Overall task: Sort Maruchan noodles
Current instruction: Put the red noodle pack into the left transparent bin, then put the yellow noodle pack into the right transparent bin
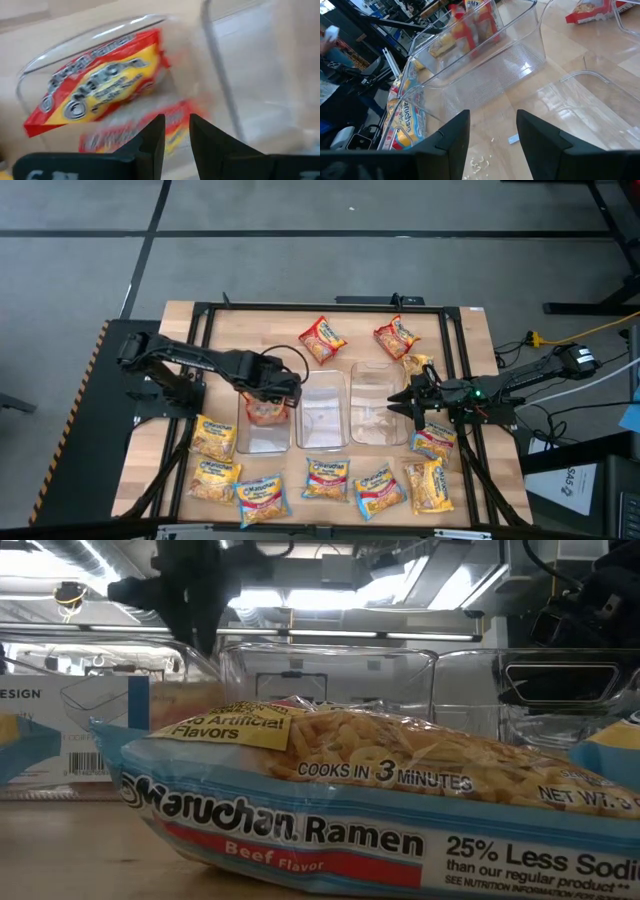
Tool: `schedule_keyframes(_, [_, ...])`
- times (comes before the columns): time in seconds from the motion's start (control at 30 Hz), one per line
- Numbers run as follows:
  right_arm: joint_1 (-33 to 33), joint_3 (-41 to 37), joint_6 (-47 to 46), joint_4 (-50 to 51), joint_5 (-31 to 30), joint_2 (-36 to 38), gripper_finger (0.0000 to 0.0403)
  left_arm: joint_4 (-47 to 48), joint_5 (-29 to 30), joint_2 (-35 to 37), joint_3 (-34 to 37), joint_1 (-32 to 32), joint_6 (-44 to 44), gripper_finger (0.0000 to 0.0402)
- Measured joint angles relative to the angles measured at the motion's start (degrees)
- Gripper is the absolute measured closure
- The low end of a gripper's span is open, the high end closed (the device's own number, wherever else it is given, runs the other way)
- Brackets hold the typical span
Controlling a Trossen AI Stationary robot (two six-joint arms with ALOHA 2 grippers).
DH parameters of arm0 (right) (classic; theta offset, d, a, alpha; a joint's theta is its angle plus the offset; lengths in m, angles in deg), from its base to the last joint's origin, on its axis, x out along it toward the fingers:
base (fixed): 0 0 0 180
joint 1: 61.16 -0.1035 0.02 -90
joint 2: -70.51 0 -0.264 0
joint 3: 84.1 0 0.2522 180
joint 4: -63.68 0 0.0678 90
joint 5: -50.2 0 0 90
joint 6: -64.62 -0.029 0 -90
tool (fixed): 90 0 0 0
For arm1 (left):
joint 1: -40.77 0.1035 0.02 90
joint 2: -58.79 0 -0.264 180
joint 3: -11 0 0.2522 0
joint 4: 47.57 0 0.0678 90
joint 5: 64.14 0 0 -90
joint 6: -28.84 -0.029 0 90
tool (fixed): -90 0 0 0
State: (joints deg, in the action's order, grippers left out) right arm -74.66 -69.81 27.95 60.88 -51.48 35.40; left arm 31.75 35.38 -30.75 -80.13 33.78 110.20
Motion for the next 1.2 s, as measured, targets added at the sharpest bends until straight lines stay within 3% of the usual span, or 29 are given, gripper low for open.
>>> schedule_keyframes(0.13, [0.0, 0.0, 0.0, 0.04, 0.0, 0.0, 0.0236, -0.03, 3.34, 0.76, -2.93, 0.59, -3.13, 0.0319])
schedule_keyframes(0.33, [0.0, -0.02, -0.02, 0.02, 0.11, 0.0, 0.0236, -0.27, 20.63, 0.75, -5.46, 1.09, -14.38, 0.0319])
schedule_keyframes(0.57, [0.0, -0.07, 0.65, -0.31, 0.32, -0.03, 0.0236, -0.13, 35.5, 0.68, -5.37, 2.85, -22.0, 0.0319])
schedule_keyframes(0.67, [0.0, -0.17, 3.95, -2.02, -0.11, -0.2, 0.0236, -0.07, 36.35, 0.68, -5.37, 4.7, -27.2, 0.0319])
schedule_keyframes(0.8, [0.02, 1.03, 8.29, -11.37, -1.16, 0.0, 0.0235, -0.14, 33.92, 1.7, -5.34, 6.62, -32.87, 0.0319])
schedule_keyframes(0.93, [0.01, 8.38, 17.83, -13.69, 3.86, 1.91, 0.0235, 0.15, 33.89, 2.08, -5.3, 7.67, -36.81, 0.0319])
schedule_keyframes(1.03, [0.0, 16.65, 22.86, 1.5, 2.72, 3.86, 0.0236, 0.56, 33.96, 2.16, -5.3, 8.23, -39.53, 0.0319])
schedule_keyframes(1.13, [0.02, 27.29, 22.88, 27.61, -11.9, 4.19, 0.0236, 1.03, 34.99, 2.17, -5.3, 8.52, -41.66, 0.0319])
schedule_keyframes(1.2, [0.02, 32.91, 17.05, 43.15, -23.78, 3.23, 0.0236, 1.01, 35.08, 2.15, -5.3, 8.61, -41.71, 0.0319])
